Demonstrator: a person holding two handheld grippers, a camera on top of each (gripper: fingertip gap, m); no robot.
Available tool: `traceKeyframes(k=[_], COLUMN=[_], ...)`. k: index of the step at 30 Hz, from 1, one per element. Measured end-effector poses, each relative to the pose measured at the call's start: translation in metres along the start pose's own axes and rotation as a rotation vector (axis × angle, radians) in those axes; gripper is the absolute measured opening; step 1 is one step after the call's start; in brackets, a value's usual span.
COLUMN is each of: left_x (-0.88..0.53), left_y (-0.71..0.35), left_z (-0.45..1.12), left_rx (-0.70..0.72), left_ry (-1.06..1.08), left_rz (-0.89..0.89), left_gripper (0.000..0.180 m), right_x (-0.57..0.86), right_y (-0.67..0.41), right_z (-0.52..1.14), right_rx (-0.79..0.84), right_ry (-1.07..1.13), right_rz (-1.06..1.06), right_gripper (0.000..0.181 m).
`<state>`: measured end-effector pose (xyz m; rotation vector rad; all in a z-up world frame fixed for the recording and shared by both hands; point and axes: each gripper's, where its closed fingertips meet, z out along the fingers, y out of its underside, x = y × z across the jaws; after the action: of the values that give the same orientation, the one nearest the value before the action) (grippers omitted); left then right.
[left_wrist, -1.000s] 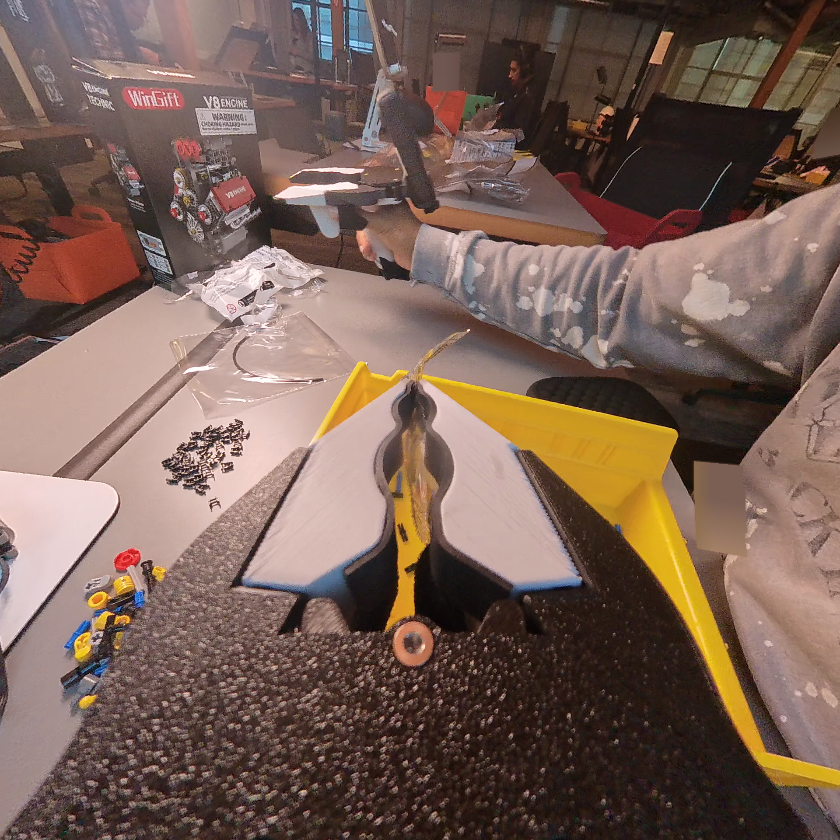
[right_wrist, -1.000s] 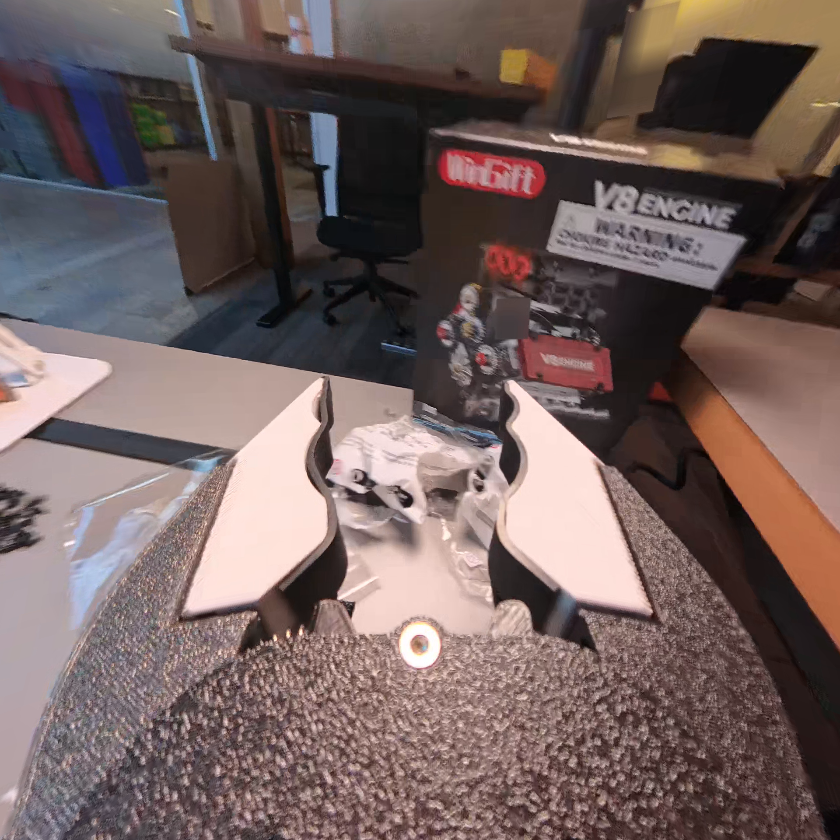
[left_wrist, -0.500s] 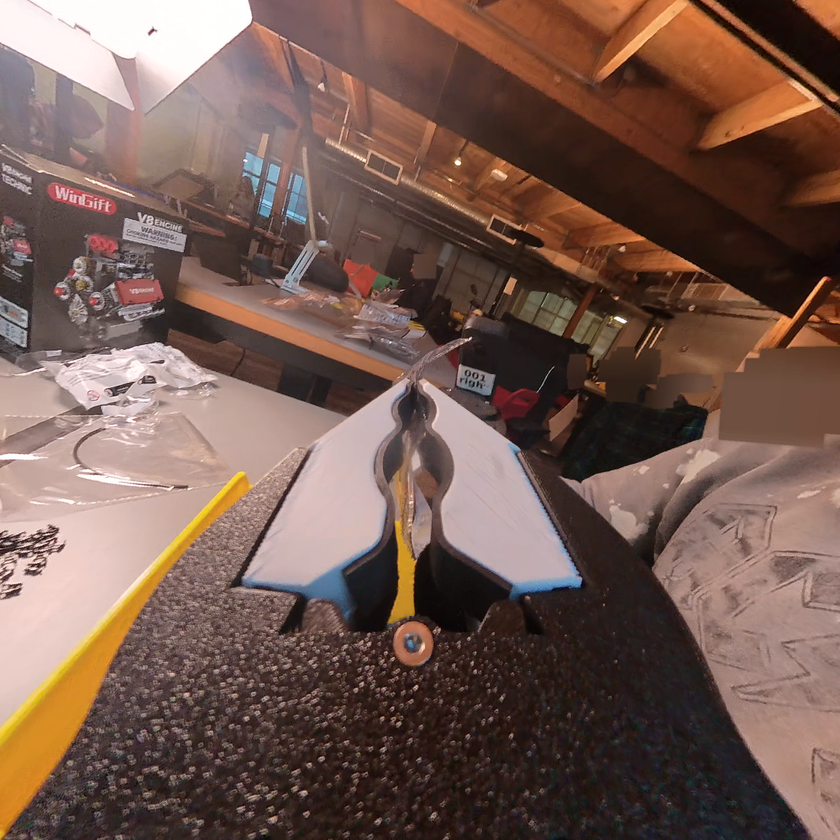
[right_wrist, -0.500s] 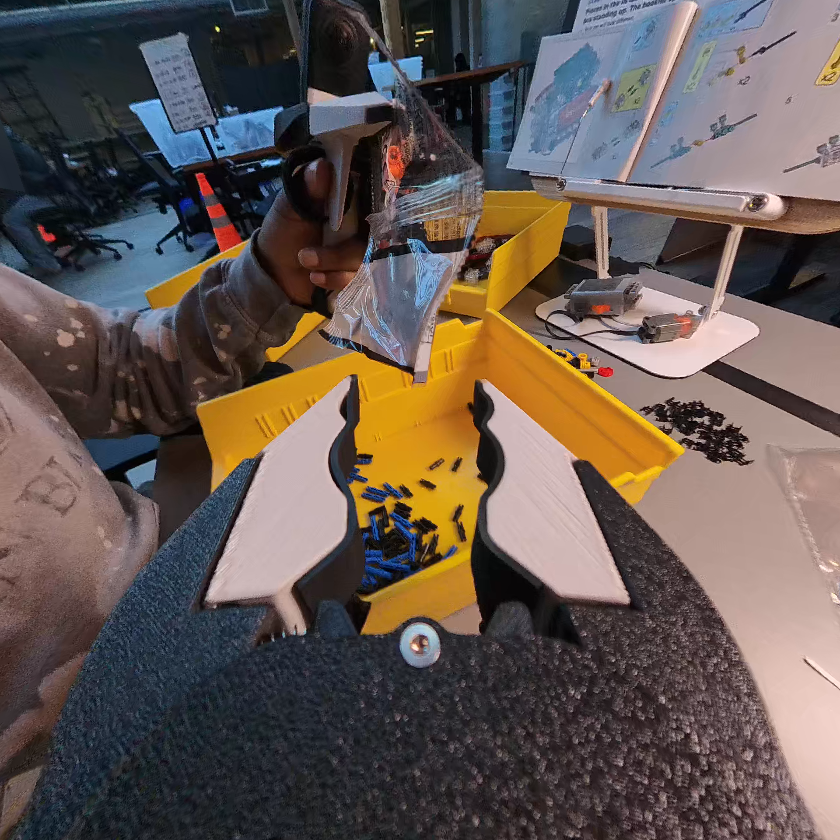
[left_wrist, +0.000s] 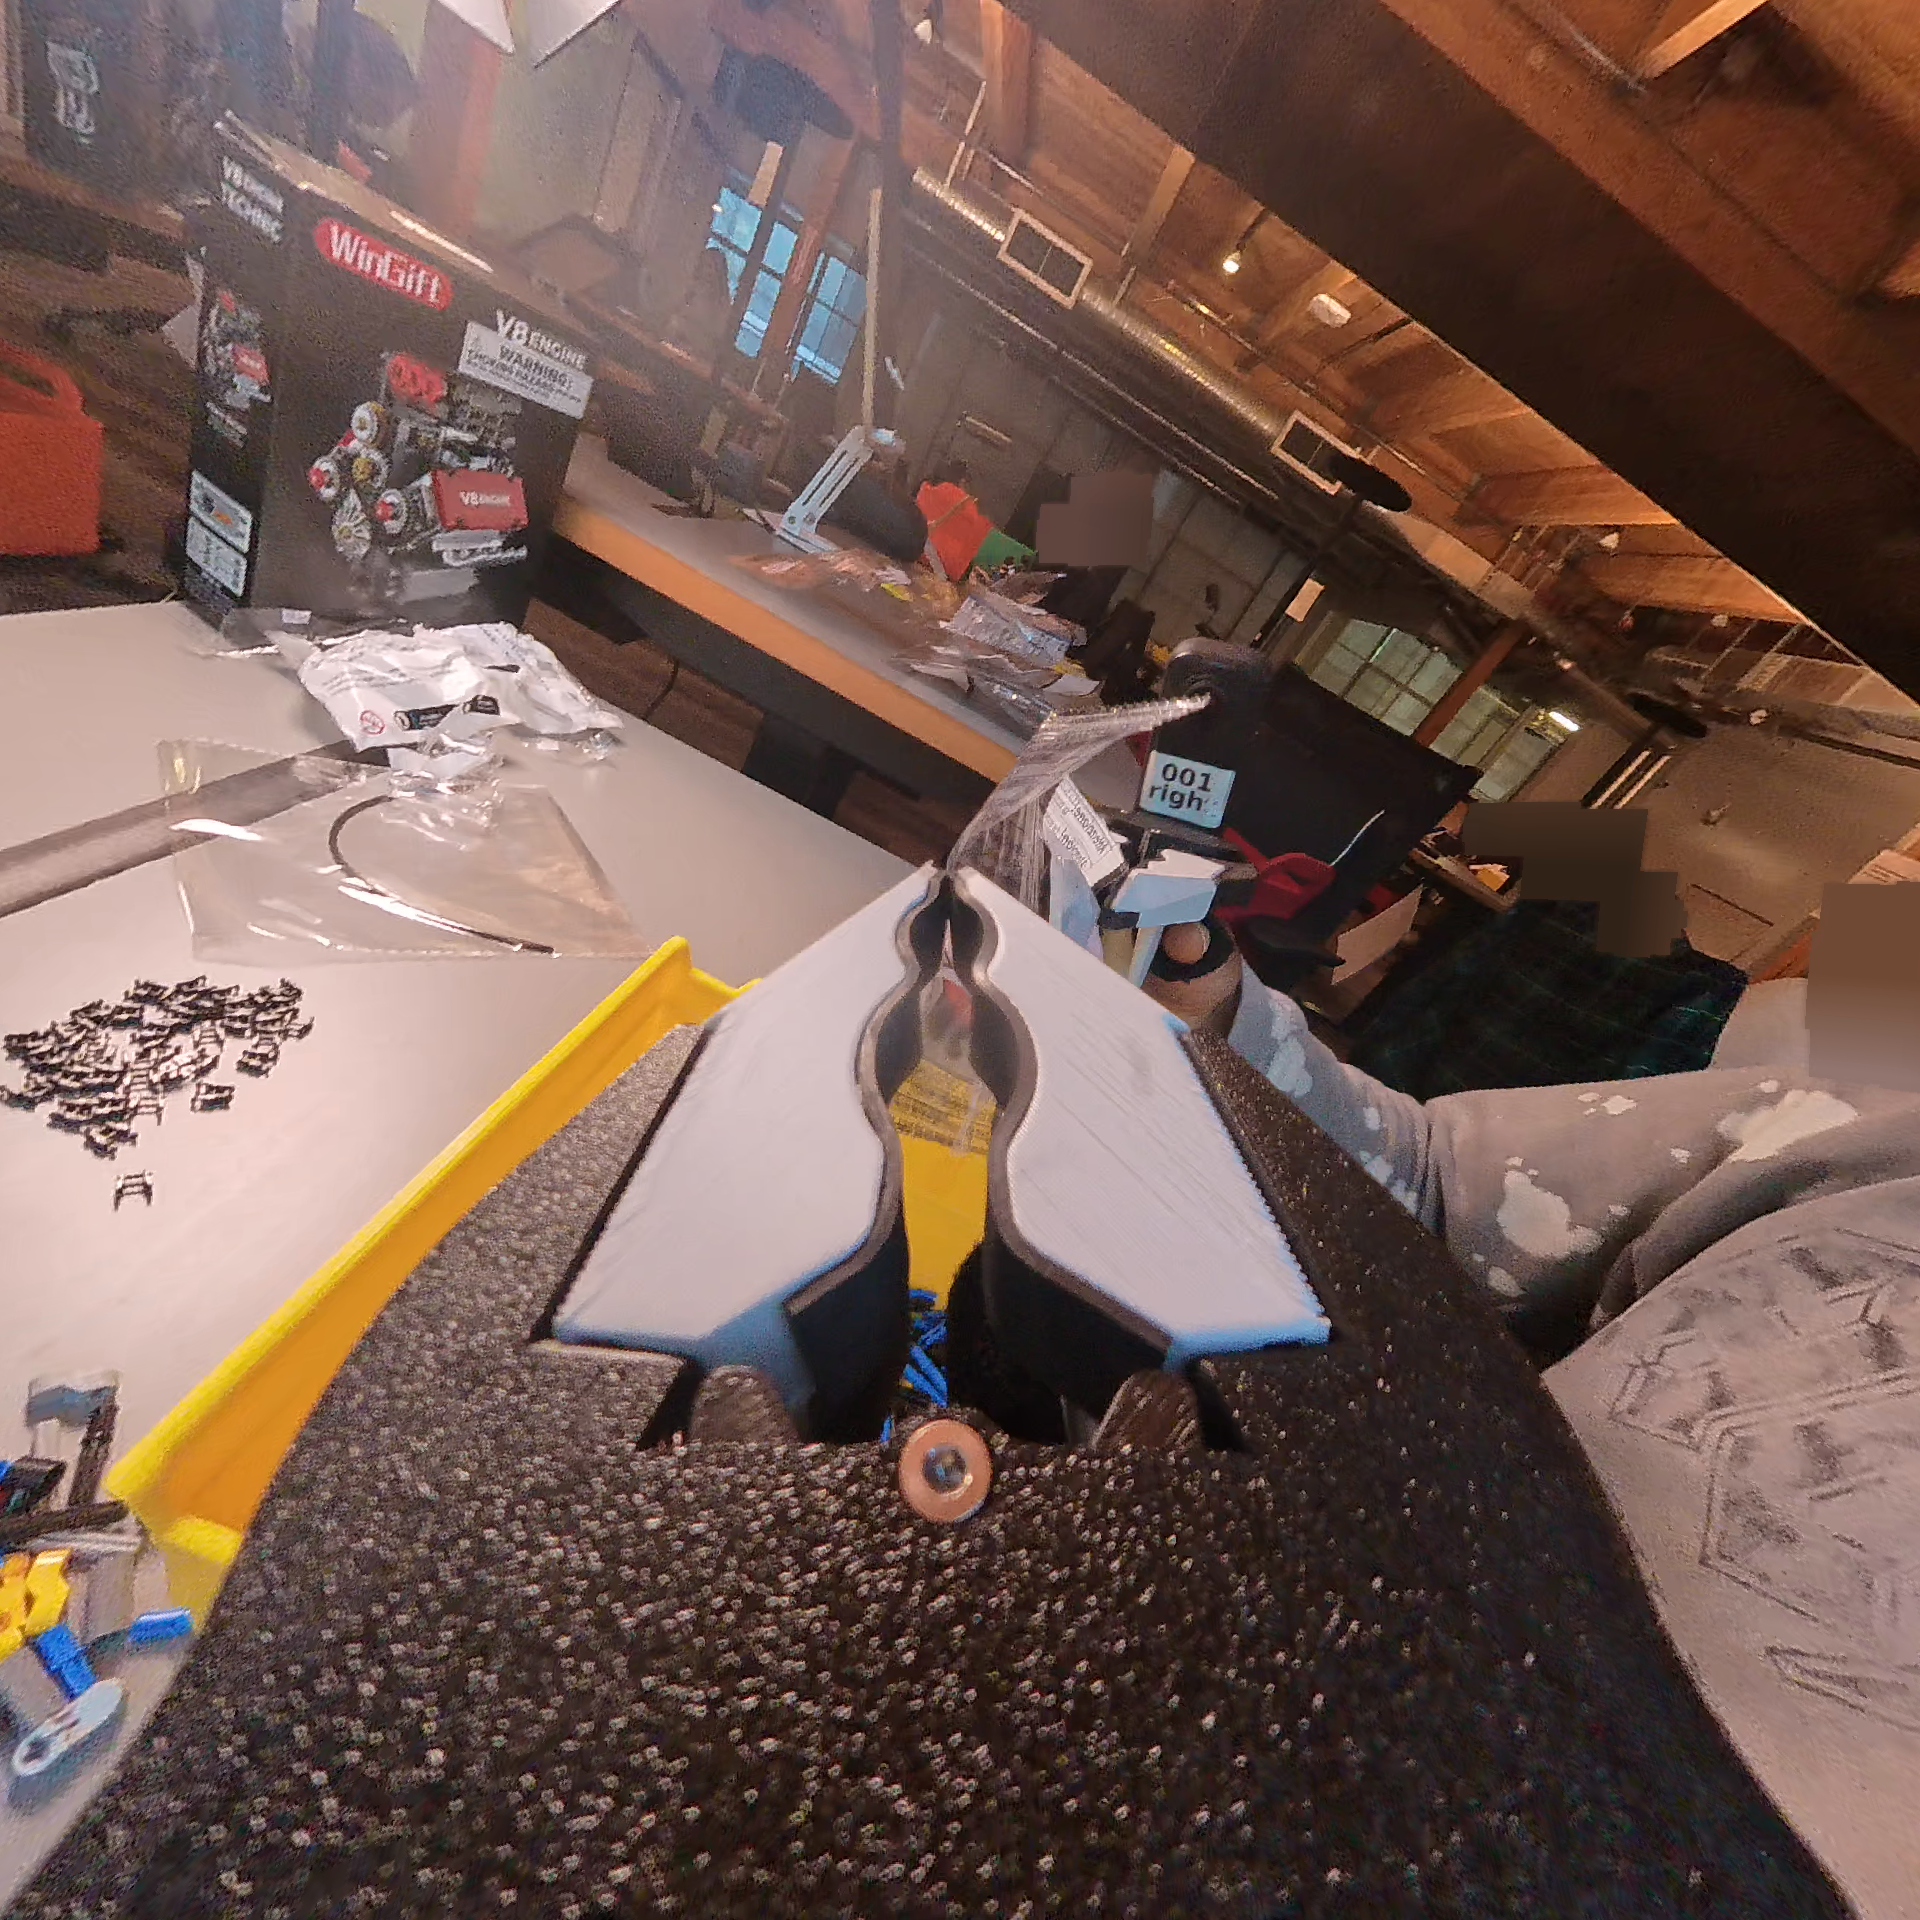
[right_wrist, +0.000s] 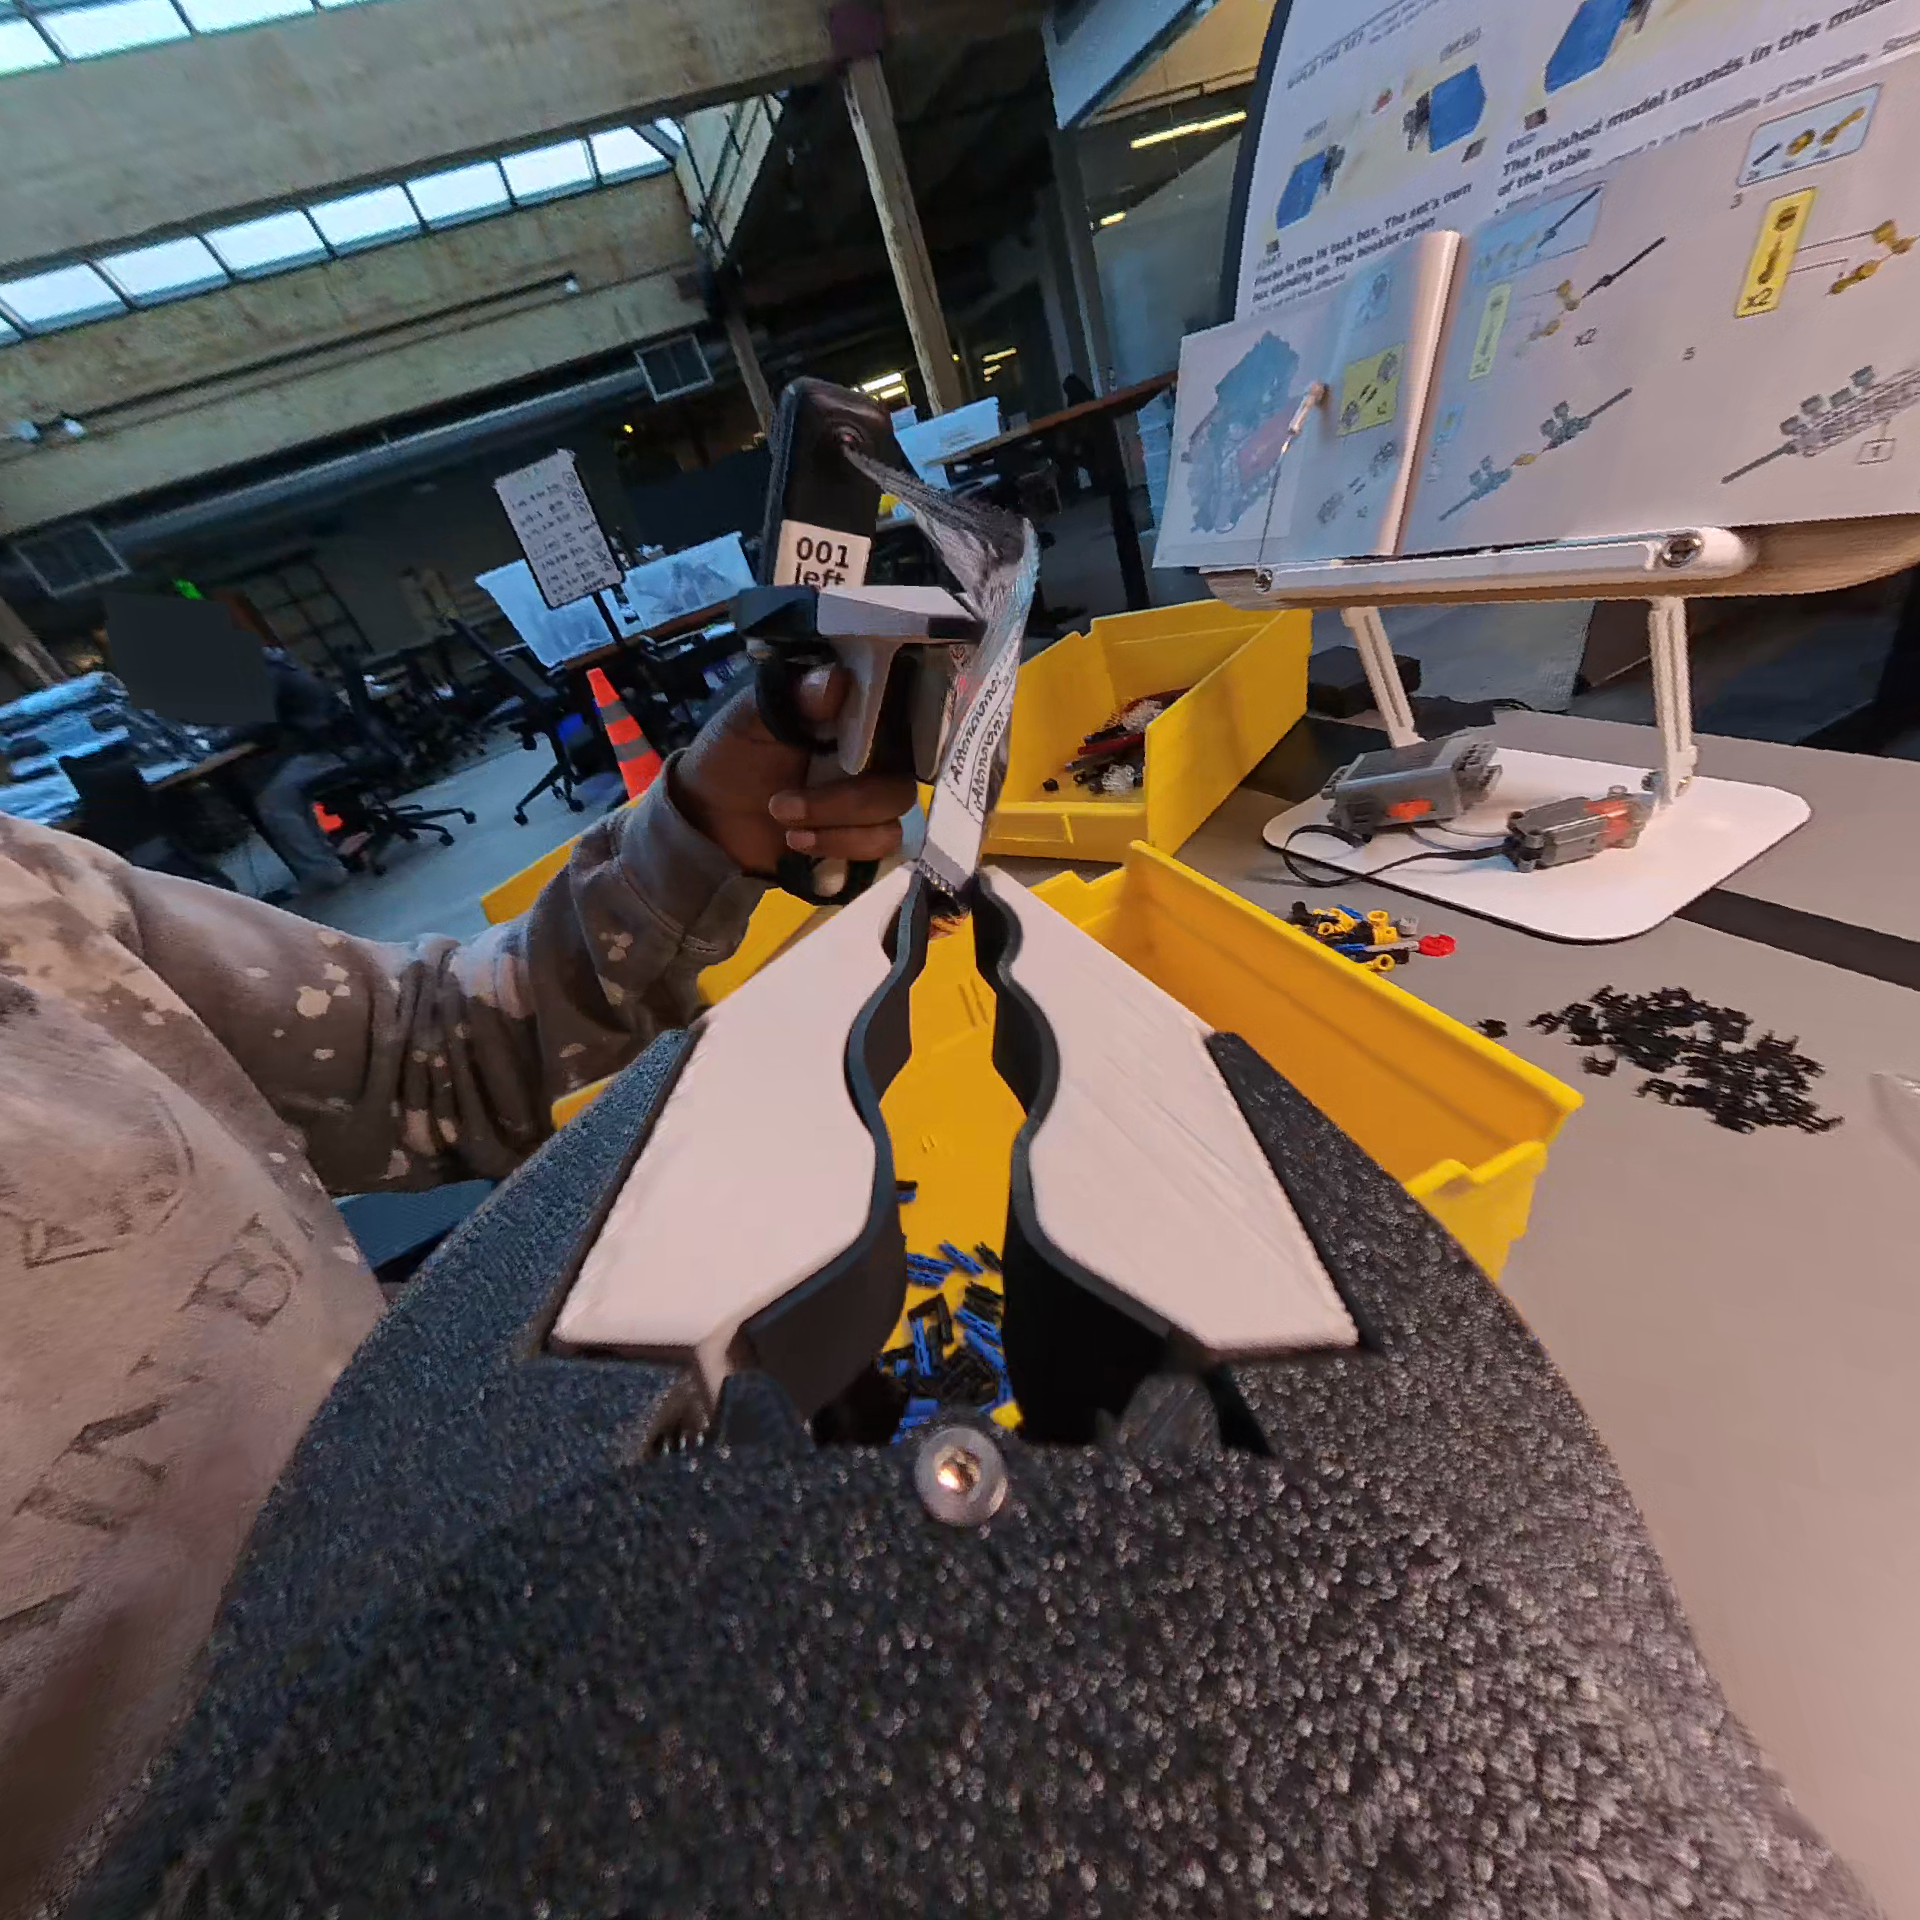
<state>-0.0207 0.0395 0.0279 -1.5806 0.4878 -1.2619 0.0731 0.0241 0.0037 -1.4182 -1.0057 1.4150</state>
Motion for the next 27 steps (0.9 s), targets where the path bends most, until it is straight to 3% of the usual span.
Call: traceKeyframes(k=[10,16,27], left_x=[-0.049,-0.080,-0.084], left_y=[0.047,0.072,0.067], left_z=[-0.002,-0.009,-0.020], left_rx=[-0.239,-0.365,-0.421], left_ry=[-0.161,-0.271,-0.307], left_rz=[0.021,0.061,0.187], left_gripper=[0.000,0.003,0.014], right_x=[0.042,0.062,0.079], right_y=[0.035,0.052,0.061], right_z=[0.006,0.017,0.047], right_rx=[-0.147,-0.368,-0.710], right_ry=[0.083,0.151,0.217], right_rz=[0.084,0.028,-0.193], right_gripper=[0.007,0.007,0.006])
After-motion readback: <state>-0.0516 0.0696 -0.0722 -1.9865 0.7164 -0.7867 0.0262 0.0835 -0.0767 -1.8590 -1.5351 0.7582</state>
